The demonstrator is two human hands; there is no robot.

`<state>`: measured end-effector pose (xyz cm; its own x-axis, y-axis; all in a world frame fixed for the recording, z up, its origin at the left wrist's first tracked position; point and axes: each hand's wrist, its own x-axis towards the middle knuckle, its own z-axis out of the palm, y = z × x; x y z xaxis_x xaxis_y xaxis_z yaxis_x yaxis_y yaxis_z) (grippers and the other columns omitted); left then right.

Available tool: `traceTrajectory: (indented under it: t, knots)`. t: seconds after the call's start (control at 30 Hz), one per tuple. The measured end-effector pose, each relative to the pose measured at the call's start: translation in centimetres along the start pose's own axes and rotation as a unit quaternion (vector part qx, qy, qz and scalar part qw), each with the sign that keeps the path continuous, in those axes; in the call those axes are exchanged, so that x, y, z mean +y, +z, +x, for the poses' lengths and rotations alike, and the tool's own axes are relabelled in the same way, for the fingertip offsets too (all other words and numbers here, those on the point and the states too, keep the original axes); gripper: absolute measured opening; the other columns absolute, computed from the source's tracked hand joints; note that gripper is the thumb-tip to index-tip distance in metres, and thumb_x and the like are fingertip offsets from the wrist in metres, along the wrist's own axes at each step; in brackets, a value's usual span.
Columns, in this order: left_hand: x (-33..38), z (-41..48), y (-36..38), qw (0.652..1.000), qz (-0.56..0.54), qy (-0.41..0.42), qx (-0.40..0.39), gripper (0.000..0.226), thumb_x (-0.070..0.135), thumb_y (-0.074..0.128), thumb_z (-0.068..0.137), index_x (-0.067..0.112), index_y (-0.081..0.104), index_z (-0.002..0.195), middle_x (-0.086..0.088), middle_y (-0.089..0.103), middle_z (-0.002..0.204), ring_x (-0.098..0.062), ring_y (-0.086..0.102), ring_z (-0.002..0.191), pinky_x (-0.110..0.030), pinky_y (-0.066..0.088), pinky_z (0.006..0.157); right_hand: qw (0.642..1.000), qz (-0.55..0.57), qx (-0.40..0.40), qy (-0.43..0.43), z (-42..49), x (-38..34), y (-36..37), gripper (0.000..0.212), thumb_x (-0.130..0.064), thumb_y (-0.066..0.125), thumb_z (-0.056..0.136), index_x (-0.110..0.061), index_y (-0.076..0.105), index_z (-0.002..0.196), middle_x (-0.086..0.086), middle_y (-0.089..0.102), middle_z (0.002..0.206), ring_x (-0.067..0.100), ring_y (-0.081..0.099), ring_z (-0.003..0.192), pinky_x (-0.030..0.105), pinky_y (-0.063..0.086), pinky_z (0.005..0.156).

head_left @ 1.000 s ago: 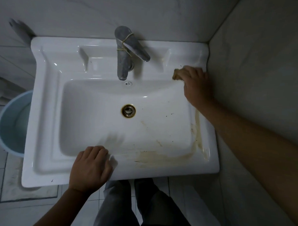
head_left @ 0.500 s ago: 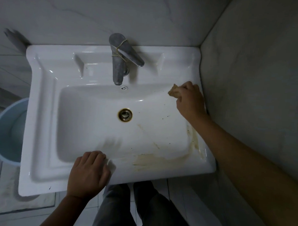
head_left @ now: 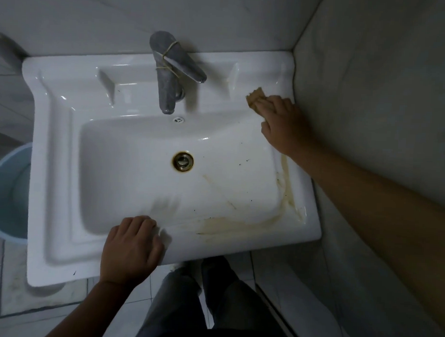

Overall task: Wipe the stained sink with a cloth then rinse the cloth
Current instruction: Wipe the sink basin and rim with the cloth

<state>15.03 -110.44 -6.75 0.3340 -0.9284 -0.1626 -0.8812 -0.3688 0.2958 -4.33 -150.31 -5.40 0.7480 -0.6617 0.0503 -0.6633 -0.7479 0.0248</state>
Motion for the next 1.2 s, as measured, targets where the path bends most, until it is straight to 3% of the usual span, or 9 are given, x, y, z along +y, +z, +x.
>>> traceTrajectory:
  t: [0.23,0.37,0.53,0.73,0.87,1.03,1.2]
  knots:
    - [0.1,-0.1,-0.2,1.000,0.000,0.009,0.009,0.038,0.041,0.040,0.090,0.011,0.063,0.091,-0.007,0.065,0.090,-0.028,0.056,0.080,-0.034,0.036,0.068,0.999,0.029,-0.031,0.022,-7.7,-1.8,-0.7,0.053,-0.009,0.052,0.082,-0.017,0.058,0.134,0.010,0.057,0.130,0.035,0.054,0.112,0.044,0.046,0.093]
    - [-0.2,-0.3,0.3,1.000,0.005,0.011,0.003,0.037,0.042,0.041,0.092,0.011,0.062,0.093,-0.007,0.064,0.092,-0.026,0.054,0.080,-0.033,0.035,0.069,0.998,0.015,-0.052,0.043,-12.8,-3.3,-1.4,0.052,-0.015,0.052,0.085,-0.018,0.056,0.137,0.010,0.055,0.134,0.033,0.054,0.114,0.041,0.043,0.088]
    - [-0.3,-0.4,0.5,1.000,0.003,0.007,0.014,0.035,0.038,0.042,0.093,0.010,0.062,0.093,-0.009,0.065,0.093,-0.030,0.055,0.083,-0.038,0.042,0.071,0.992,0.028,-0.069,0.099,-19.0,-5.5,-1.1,0.053,-0.022,0.049,0.091,-0.016,0.049,0.143,0.014,0.051,0.140,0.034,0.051,0.114,0.046,0.047,0.095]
    - [-0.5,-0.6,0.1,0.999,-0.033,0.006,0.020,0.035,0.034,0.043,0.093,0.008,0.065,0.101,-0.012,0.067,0.102,-0.033,0.057,0.090,-0.041,0.045,0.075,0.975,0.059,-0.038,0.212,-22.7,-9.9,-0.9,0.048,-0.023,0.049,0.091,-0.015,0.056,0.138,0.017,0.057,0.129,0.037,0.055,0.105,0.047,0.049,0.083]
    - [-1.7,-1.4,-1.1,0.996,-0.066,0.066,0.006,0.039,0.040,0.044,0.094,0.011,0.063,0.110,-0.009,0.065,0.111,-0.029,0.058,0.097,-0.041,0.046,0.080,0.957,0.044,-0.041,0.285,-22.1,-14.0,-1.4,0.040,-0.018,0.056,0.089,-0.016,0.062,0.129,0.017,0.060,0.116,0.036,0.057,0.098,0.045,0.046,0.081]
    - [-6.3,-3.3,-2.7,0.994,-0.012,0.109,0.007,0.037,0.041,0.045,0.093,0.012,0.063,0.107,-0.006,0.066,0.109,-0.028,0.059,0.093,-0.039,0.041,0.081,0.967,0.128,-0.037,0.219,-20.8,-22.2,-2.3,0.045,-0.024,0.039,0.088,-0.024,0.061,0.127,0.007,0.058,0.117,0.029,0.053,0.103,0.043,0.041,0.087]
    - [-8.0,-3.7,-2.8,0.994,0.013,0.106,0.002,0.042,0.041,0.041,0.093,0.009,0.063,0.108,-0.010,0.066,0.108,-0.030,0.059,0.094,-0.040,0.041,0.082,0.974,0.187,-0.048,0.123,-17.6,-33.2,-2.0,0.045,-0.023,0.057,0.086,-0.026,0.058,0.130,0.006,0.057,0.120,0.027,0.050,0.107,0.039,0.036,0.092]
